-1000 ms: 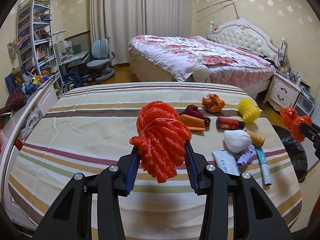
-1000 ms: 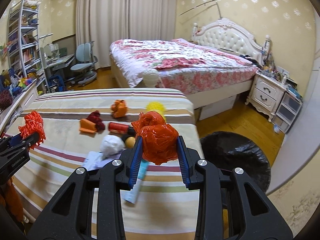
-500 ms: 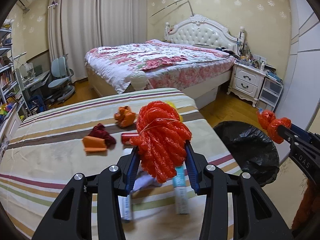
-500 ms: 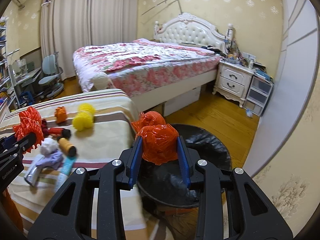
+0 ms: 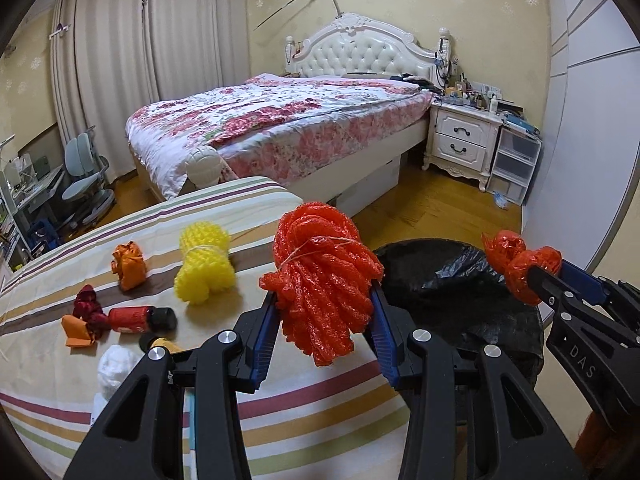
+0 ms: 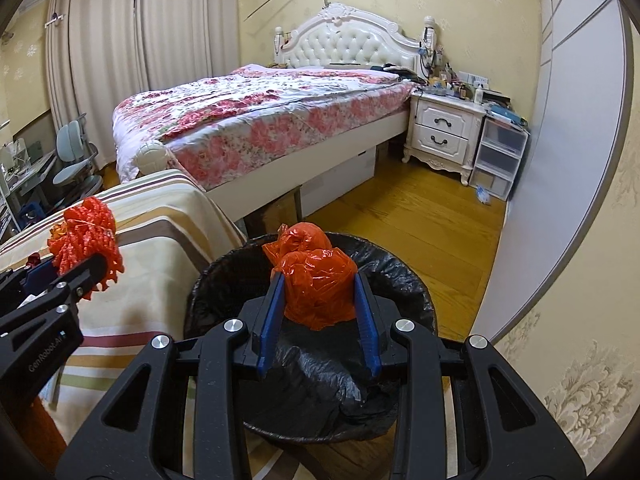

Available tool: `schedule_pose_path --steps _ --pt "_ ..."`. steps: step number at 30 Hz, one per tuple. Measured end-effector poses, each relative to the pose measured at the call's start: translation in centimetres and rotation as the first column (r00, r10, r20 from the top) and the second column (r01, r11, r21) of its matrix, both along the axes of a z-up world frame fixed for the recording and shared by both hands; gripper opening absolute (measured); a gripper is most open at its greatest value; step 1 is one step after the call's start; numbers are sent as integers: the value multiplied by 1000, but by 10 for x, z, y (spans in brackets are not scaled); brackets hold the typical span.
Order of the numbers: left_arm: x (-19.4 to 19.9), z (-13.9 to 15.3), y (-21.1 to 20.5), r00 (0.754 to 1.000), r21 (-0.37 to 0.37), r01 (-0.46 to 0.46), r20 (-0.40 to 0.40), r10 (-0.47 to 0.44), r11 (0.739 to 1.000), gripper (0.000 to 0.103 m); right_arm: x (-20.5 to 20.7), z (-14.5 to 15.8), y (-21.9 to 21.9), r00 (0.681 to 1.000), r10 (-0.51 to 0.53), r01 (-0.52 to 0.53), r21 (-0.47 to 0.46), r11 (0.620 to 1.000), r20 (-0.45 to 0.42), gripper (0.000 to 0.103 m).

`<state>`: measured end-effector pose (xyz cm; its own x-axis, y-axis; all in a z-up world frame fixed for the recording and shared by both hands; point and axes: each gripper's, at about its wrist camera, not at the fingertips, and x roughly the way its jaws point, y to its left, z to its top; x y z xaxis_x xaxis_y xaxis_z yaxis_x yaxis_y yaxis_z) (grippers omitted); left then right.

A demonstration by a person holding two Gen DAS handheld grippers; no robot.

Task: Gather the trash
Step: 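Carry the mesh bundle and plastic bag in both tools over the black trash bin, then open both tools to drop the orange items into the bin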

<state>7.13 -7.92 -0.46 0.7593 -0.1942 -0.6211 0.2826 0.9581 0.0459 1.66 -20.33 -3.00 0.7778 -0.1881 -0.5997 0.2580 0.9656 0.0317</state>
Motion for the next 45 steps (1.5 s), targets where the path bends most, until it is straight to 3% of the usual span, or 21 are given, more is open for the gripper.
schedule_pose_path --steps 18,20,23,38,45 --pt "28 -20 -49 998 74 40 -46 -36 996 44 17 -16 -36 999 -34 35 44 998 -29 35" --pt "28 -22 -51 998 82 44 -48 -40 996 50 19 -17 -37 999 -37 38 45 998 -31 36" --pt "28 -22 -51 999 84 31 -41 -27 996 73 20 -19 -38 999 -44 45 45 998 -32 42" --pt "18 -13 -37 999 73 8 -43 -5 997 79 11 -16 -38 997 -70 71 37 997 -14 58" --pt "-2 -5 -8 998 69 -22 -56 26 997 79 -7 -11 -21 998 -51 52 44 998 -23 59"
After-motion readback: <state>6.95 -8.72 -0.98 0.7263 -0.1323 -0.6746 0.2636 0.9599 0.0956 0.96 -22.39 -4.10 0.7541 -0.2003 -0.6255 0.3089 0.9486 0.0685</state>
